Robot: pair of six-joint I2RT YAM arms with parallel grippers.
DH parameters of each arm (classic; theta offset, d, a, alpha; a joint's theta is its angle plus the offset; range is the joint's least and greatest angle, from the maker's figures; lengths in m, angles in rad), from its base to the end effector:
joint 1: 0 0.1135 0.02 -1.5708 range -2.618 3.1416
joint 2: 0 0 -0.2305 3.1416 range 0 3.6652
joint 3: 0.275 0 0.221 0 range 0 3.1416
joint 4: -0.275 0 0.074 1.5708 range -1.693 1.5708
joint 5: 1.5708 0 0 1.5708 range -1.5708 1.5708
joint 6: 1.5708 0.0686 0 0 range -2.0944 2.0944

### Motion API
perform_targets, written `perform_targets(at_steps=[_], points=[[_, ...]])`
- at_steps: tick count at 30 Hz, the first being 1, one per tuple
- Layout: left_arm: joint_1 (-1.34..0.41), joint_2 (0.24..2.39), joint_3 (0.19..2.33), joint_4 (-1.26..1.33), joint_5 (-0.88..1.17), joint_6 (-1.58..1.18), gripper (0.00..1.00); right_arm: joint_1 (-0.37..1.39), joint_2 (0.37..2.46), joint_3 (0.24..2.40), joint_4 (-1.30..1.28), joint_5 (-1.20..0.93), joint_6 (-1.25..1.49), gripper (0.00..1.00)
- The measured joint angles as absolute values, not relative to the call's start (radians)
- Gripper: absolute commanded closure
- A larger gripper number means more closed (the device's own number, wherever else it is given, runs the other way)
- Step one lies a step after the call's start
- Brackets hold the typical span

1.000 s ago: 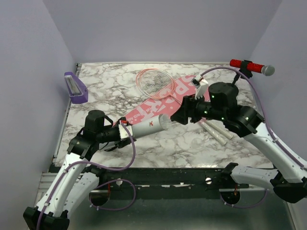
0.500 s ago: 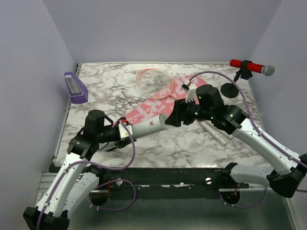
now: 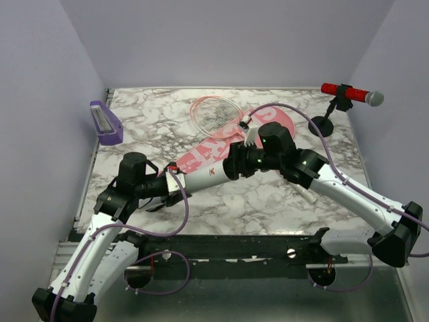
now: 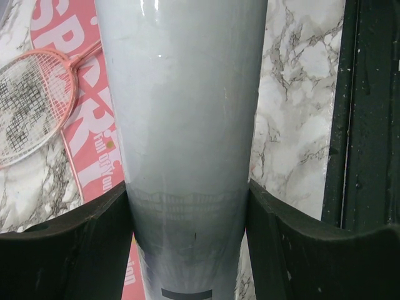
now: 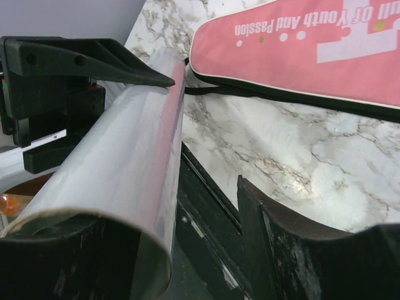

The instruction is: Pack up the badminton gear

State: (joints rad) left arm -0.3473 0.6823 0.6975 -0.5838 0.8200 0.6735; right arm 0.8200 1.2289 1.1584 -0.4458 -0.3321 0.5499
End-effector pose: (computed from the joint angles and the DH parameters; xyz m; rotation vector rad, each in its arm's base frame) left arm 0.1283 -0.0998 0.2570 1.3594 1.4766 -0.6637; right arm 0.1746 0.2199 0.3070 -0.5249 2.2188 1.1304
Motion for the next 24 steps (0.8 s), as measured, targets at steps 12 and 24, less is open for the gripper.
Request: perform_targets(at_steps=[12, 24], points=[[-0.349, 0.684, 0.698, -0.584, 0.825, 0.672, 0.64, 0.838, 1.247, 1.209, -0.479, -0.256, 0.564, 0.20], [-0.349, 0.664, 0.697, -0.657, 0.795, 0.725, 0.64, 0.722, 1.056, 1.360, -0.707, -0.047, 0.516, 0.20]])
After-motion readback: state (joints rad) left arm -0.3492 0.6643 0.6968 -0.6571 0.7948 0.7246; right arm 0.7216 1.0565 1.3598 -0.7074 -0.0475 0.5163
